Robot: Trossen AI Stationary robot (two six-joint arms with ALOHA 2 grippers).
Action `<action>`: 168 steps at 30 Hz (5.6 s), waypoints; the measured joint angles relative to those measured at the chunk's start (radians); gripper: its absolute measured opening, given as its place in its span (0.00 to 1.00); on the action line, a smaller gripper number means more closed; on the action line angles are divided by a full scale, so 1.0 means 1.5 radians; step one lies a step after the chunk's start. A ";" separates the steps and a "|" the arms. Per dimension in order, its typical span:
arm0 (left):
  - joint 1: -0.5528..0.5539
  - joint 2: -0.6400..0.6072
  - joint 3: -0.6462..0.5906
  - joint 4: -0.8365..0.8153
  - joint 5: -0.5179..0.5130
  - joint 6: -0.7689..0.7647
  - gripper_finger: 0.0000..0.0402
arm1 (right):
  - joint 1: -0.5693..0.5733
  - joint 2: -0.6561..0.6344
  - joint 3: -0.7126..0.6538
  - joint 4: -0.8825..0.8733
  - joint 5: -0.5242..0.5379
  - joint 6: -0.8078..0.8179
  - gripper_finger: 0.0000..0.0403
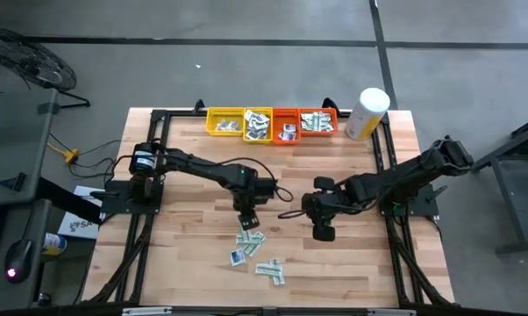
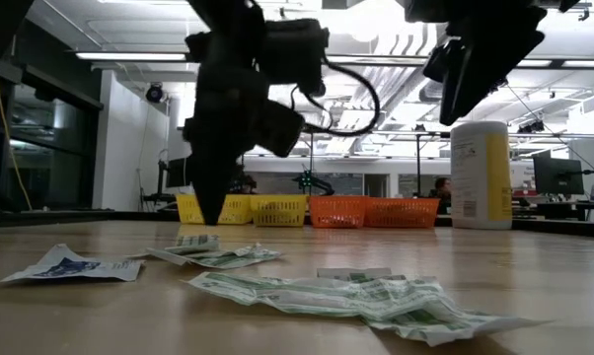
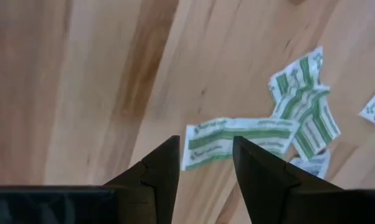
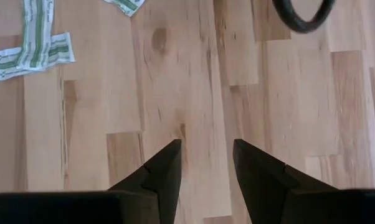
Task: Pick & Place First Aid Supplies
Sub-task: Put the green pad into the right orange bin
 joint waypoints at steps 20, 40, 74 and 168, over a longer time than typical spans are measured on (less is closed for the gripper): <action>0.003 -0.003 -0.089 0.095 0.085 0.043 0.37 | 0.025 0.000 0.000 -0.001 0.008 0.024 0.34; 0.009 -0.002 -0.189 0.227 0.187 0.060 0.33 | 0.030 0.000 0.000 0.000 0.045 0.059 0.34; 0.008 -0.123 -0.160 0.209 0.036 0.005 0.00 | 0.029 0.000 0.000 0.006 0.101 0.059 0.34; 0.298 -0.343 -0.057 0.245 -0.260 0.323 0.31 | -0.539 -0.088 -0.001 0.064 0.142 0.216 0.00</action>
